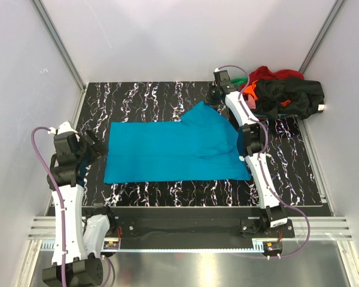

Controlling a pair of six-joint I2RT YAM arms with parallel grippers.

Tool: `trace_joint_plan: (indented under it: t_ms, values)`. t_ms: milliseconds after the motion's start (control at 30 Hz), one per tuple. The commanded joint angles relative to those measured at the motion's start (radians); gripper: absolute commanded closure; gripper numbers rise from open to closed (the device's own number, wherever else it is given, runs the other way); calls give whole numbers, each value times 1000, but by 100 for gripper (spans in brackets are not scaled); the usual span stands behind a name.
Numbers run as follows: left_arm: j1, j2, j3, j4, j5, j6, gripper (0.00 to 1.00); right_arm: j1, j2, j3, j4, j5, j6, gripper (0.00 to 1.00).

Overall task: Fold and stack the t-shirts
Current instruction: Fold the tshirt

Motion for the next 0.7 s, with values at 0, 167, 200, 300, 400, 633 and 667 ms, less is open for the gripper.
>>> trace_joint_plan:
  t_ms: [0, 167, 200, 300, 400, 633, 667]
  values:
    - [-4, 0, -11, 32, -15, 17, 1, 7, -75, -68, -39, -19, -12, 100]
    - [-4, 86, 14, 31, -13, 14, 1, 7, -252, -226, -27, 4, -24, 100]
    - [-4, 103, 23, 29, -15, 11, 1, 7, -275, -247, -25, -1, -24, 100]
    - [-74, 183, 89, 31, -113, -41, 1, 7, -347, -309, -10, -19, -24, 100]
    - [-111, 345, 207, 41, -173, -55, 1, 7, -376, -339, -13, -34, -21, 100]
    - [-109, 994, 599, 87, -83, -80, 5, 8, -476, -488, 7, -117, 57, 100]
    - [-111, 1063, 700, 86, -63, -72, 7, 10, -487, -508, 14, -128, 65, 100]
